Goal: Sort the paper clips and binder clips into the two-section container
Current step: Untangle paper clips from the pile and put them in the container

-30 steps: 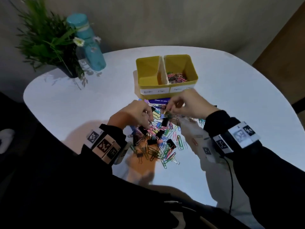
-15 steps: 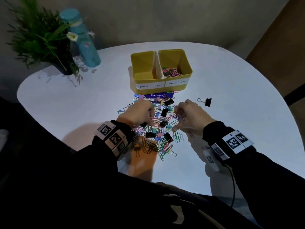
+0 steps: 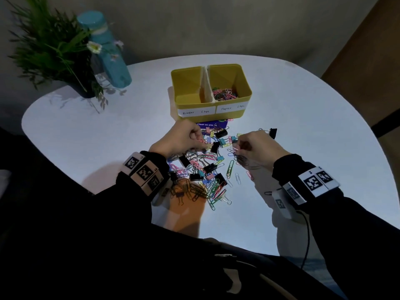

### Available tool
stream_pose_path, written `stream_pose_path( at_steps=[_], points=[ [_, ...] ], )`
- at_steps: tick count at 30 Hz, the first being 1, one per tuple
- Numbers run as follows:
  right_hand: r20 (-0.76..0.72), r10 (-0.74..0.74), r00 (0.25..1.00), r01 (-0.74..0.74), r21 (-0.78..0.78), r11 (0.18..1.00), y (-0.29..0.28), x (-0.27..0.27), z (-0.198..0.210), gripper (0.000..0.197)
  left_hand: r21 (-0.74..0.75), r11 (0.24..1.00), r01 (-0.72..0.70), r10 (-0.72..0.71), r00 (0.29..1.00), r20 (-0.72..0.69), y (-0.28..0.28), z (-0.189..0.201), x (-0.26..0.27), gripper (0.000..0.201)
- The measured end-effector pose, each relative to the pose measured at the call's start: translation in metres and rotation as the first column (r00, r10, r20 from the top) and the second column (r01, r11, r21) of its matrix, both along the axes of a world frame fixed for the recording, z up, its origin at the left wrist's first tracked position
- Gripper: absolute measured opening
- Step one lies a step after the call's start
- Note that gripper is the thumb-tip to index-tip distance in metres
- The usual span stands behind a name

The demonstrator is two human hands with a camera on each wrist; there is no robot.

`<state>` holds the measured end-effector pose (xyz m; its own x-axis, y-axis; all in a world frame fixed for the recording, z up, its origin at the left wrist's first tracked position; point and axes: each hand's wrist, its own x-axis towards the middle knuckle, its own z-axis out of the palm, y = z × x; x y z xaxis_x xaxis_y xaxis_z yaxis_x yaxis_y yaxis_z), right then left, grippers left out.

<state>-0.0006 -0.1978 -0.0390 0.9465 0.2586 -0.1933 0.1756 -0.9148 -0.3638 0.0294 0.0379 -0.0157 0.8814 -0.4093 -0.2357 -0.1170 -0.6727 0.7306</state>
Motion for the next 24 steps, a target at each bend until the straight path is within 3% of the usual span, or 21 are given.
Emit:
stream_pose_path(
  at_steps=[3, 6, 7, 9, 12, 15, 17, 20, 24],
  points=[
    [0.012, -0.1, 0.995, 0.099, 0.044, 0.994, -0.009, -0.001, 0.003, 0.011, 0.051, 0.997, -0.06, 0.056, 0.996, 0.069, 0.001, -0.003, 0.001, 0.023],
    [0.032, -0.206, 0.978, 0.208, -0.057, 0.977, -0.016, -0.006, 0.001, 0.012, 0.168, 0.98, -0.102, 0.069, 0.979, 0.192, 0.004, -0.004, -0.001, 0.009],
    [0.025, -0.222, 0.975, 0.223, -0.09, 0.971, -0.016, -0.008, -0.001, 0.012, 0.2, 0.975, -0.094, 0.051, 0.976, 0.21, 0.004, -0.003, -0.002, 0.003],
    [0.013, -0.23, 0.973, 0.23, -0.082, 0.97, -0.011, -0.013, -0.005, 0.012, 0.256, 0.966, -0.025, -0.023, 0.982, 0.185, 0.003, -0.002, -0.003, 0.01],
    [-0.007, -0.16, 0.987, 0.16, 0.011, 0.987, 0.004, -0.017, -0.006, 0.018, 0.296, 0.949, 0.11, -0.149, 0.983, 0.111, -0.004, -0.004, -0.006, 0.013],
    [-0.042, -0.074, 0.996, 0.078, 0.086, 0.993, 0.018, -0.018, -0.005, 0.016, 0.37, 0.921, 0.126, -0.178, 0.978, 0.11, -0.011, -0.01, -0.008, 0.022],
    [-0.113, -0.049, 0.992, 0.068, 0.178, 0.982, 0.019, -0.019, -0.003, 0.039, 0.402, 0.907, 0.128, -0.191, 0.974, 0.121, -0.013, -0.013, -0.009, 0.036],
    [-0.142, 0.017, 0.99, 0.003, 0.139, 0.99, 0.018, -0.02, -0.006, 0.071, 0.454, 0.878, 0.152, -0.242, 0.959, 0.148, -0.015, -0.015, -0.012, 0.041],
    [-0.046, 0.06, 0.997, -0.054, 0.132, 0.99, 0.02, -0.019, -0.015, 0.051, 0.435, 0.878, 0.199, -0.286, 0.947, 0.143, -0.019, -0.017, -0.016, 0.03]
  ],
)
